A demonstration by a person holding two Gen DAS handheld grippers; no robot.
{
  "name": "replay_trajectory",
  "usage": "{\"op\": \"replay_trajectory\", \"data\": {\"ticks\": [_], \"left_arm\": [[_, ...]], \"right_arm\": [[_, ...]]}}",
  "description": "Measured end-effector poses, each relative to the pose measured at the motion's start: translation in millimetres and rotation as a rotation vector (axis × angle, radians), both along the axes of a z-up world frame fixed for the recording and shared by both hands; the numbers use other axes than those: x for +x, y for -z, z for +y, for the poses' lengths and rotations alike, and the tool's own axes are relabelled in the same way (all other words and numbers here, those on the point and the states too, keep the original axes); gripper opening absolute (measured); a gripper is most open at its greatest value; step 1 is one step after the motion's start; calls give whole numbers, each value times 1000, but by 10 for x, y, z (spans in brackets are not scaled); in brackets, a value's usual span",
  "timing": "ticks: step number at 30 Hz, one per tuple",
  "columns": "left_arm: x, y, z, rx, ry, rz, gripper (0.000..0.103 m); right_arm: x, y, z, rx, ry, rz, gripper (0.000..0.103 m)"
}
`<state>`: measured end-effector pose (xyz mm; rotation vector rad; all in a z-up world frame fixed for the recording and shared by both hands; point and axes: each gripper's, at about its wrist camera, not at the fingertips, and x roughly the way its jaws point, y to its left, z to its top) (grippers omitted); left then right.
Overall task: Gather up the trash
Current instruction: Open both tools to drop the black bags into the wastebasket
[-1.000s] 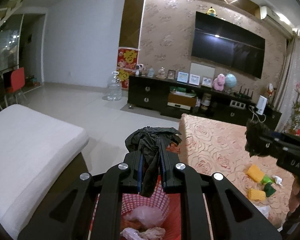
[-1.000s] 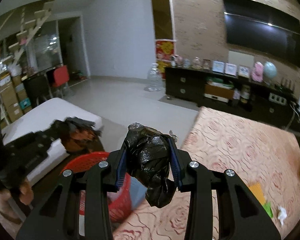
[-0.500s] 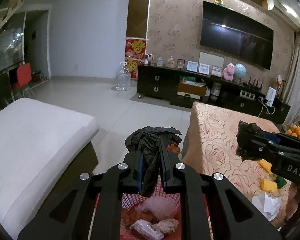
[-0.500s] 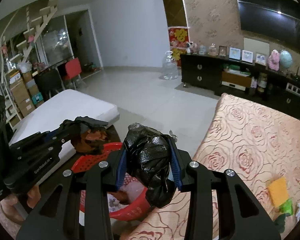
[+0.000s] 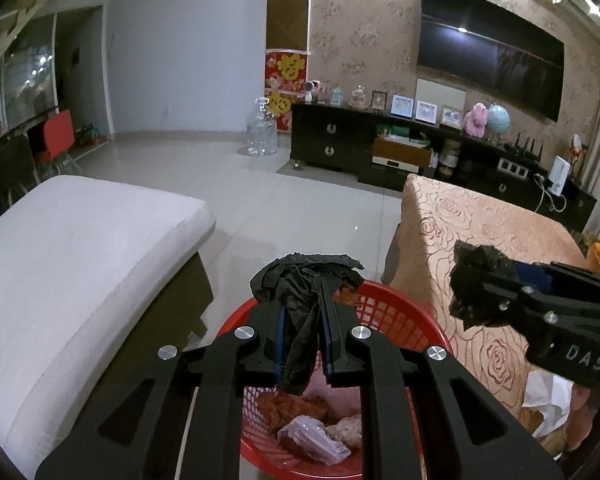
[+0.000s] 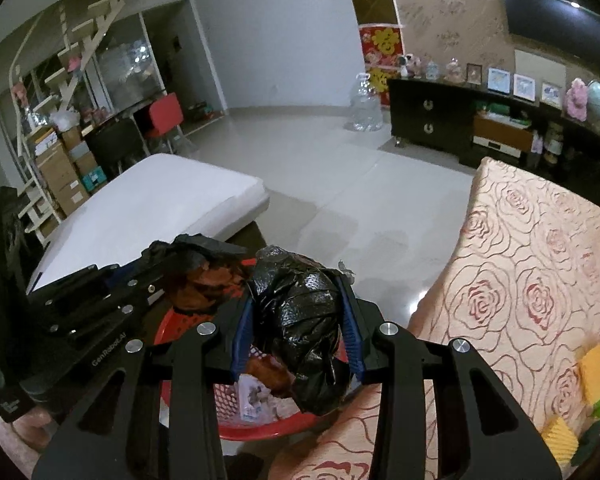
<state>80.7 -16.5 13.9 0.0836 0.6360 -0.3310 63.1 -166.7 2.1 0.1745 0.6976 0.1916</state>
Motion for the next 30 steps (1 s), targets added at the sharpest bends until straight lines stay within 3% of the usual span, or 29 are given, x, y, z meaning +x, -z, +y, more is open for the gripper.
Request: {"op": "replay_trajectory", "data": {"ticks": [12,16,20,26,30], "left_arm": [[108,149,-14,27,-5,84,17],[149,172,31,13,-18,111,40],[150,155,68,-1,-31,113,55],[131,115,147,-26,-58,98,70],[112,64,168,-47,-64,81,74]], "right_arm": [[95,135,137,-6,-45,43,39],[135,189,153,5,-63,65,50],[131,223,154,6,-64,74,54],[90,221,108,1,-47,72,56],[51,203,57,-10,-30,64,59]]}}
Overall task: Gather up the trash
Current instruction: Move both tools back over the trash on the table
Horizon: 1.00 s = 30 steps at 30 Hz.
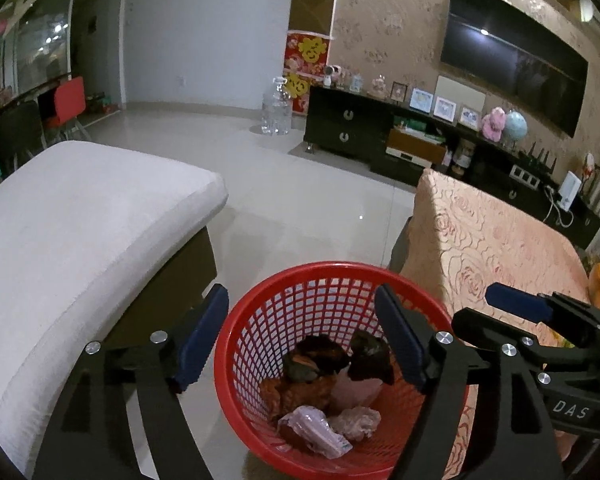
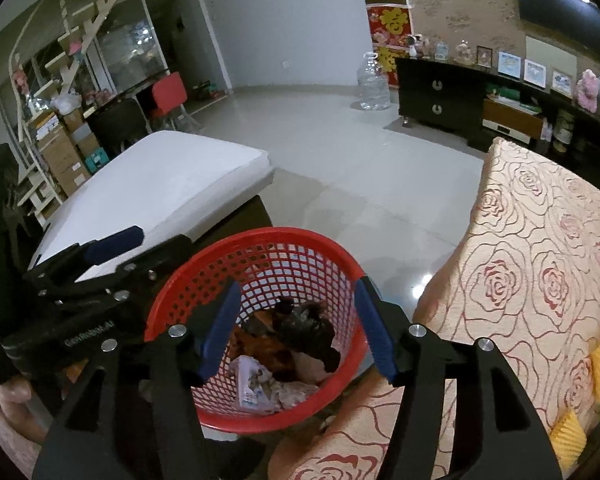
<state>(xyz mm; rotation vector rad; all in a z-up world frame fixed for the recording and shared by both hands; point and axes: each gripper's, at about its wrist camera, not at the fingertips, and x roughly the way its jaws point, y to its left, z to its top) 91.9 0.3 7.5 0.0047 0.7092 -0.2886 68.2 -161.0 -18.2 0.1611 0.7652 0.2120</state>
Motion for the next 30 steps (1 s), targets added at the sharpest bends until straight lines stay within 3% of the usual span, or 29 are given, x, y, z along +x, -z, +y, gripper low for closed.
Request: {"op": "replay_trajectory", "data": {"ticks": [12,19,30], "left_arm": [[-89,-131,-57,-43,10,-57,78],[-188,-192,-258,-61,58,-78,79],[-409,-173,-796,-38,189,-99,82]], "right_arm": [[-289,-160,-330,-84,112,-66,68],[-705,-253,-897,-133,261,-103,73],[-1462,-105,-1851,-137,539,-59,76]]}}
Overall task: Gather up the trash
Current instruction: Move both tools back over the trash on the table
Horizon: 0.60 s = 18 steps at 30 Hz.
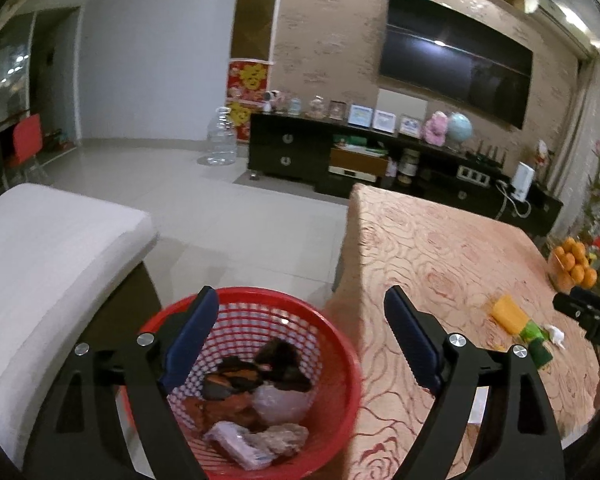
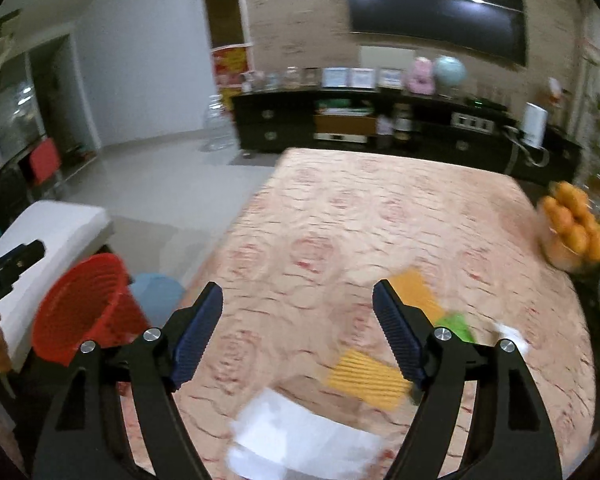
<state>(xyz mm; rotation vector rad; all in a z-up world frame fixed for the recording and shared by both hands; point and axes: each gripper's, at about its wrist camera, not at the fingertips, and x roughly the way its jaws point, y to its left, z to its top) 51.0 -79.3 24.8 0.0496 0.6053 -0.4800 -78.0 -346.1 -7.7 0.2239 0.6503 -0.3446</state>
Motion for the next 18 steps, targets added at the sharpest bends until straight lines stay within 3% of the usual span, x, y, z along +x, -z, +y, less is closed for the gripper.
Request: {"op": "replay_trajectory", "data": {"ticks": [11,18], "left_arm": [[-338,277,-731,58,184,33,83],[-794,597,-1344,139,372,51,84]], "right_arm": [[-583,189,-694,68,212,3,81],[-817,244,-967,109,298,-1,81]]}}
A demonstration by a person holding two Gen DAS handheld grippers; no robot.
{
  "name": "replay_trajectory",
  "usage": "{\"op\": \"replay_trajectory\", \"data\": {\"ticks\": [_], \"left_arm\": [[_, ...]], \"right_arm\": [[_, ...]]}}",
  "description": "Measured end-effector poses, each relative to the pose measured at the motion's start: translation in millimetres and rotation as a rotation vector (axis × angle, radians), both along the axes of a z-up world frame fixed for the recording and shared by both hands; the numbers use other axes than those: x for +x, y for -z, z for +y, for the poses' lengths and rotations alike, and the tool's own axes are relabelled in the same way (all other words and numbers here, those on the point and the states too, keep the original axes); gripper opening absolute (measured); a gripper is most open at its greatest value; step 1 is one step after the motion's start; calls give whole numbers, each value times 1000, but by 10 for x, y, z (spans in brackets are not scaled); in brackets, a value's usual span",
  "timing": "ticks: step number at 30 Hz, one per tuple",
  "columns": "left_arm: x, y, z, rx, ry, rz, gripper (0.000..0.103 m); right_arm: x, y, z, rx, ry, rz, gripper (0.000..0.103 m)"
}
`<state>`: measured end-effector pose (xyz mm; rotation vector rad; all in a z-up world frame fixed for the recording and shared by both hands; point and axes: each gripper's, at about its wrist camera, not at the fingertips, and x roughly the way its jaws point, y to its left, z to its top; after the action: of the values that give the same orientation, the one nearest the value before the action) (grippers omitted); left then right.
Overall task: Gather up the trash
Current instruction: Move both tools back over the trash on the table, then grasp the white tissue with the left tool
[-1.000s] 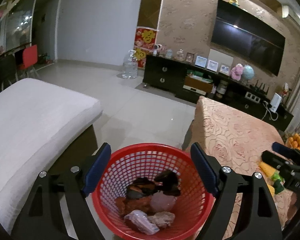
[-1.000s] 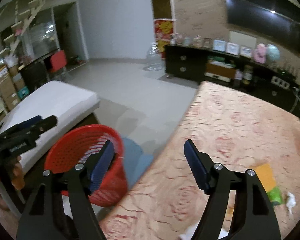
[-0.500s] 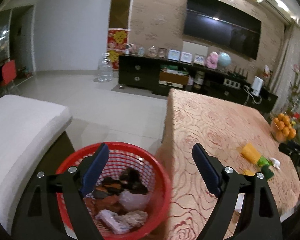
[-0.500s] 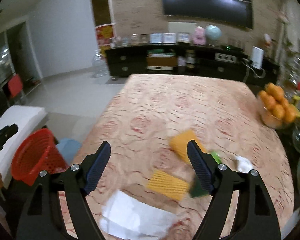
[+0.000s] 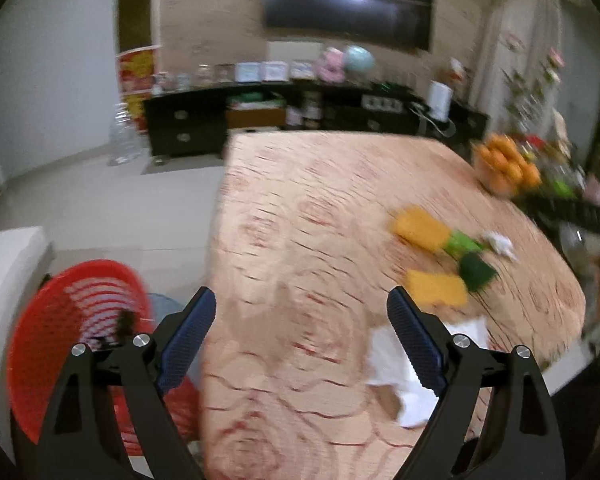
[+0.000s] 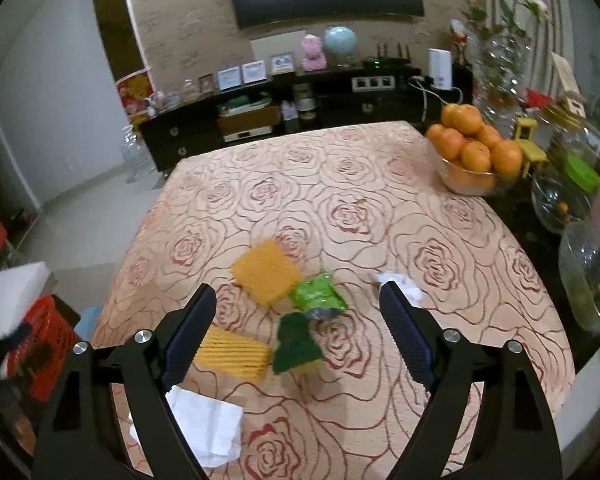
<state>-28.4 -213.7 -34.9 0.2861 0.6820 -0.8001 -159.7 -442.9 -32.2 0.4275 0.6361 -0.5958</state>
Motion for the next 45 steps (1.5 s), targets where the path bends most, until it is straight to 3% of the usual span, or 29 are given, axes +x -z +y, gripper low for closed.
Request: {"op": "replay_trajectory", "data": {"ticks": [6,12,16,18,20,23,26,29,45], "left_arm": [[-369,350,-436,64,153,42,85],[-390,711,-687,101,187,152,85],[-390,827,-739,115,201,180,84],[-431,859,-766,122,212,173,78],[-449,882,-796,142,228,169,52],[-461,927,-797,166,243,163,31],[-449,918,-776,166,250,166,16],[-411,853,-728,150,242,163,12],[4,229,-218,23,47,69,11]], "right_arm": [[-59,24,-48,18,8,-7,82],[-46,44,-43,35,-10,-8,82],[-16,65,-28,47,-22,-3,82],[4,77,-14,51,-27,1,82],[20,93,-1,54,-30,5,82],[38,109,0,55,-34,10,82],[68,134,18,56,-38,17,82],[107,174,35,58,-48,27,82],[557,464,376,89,-220,30,82]]}}
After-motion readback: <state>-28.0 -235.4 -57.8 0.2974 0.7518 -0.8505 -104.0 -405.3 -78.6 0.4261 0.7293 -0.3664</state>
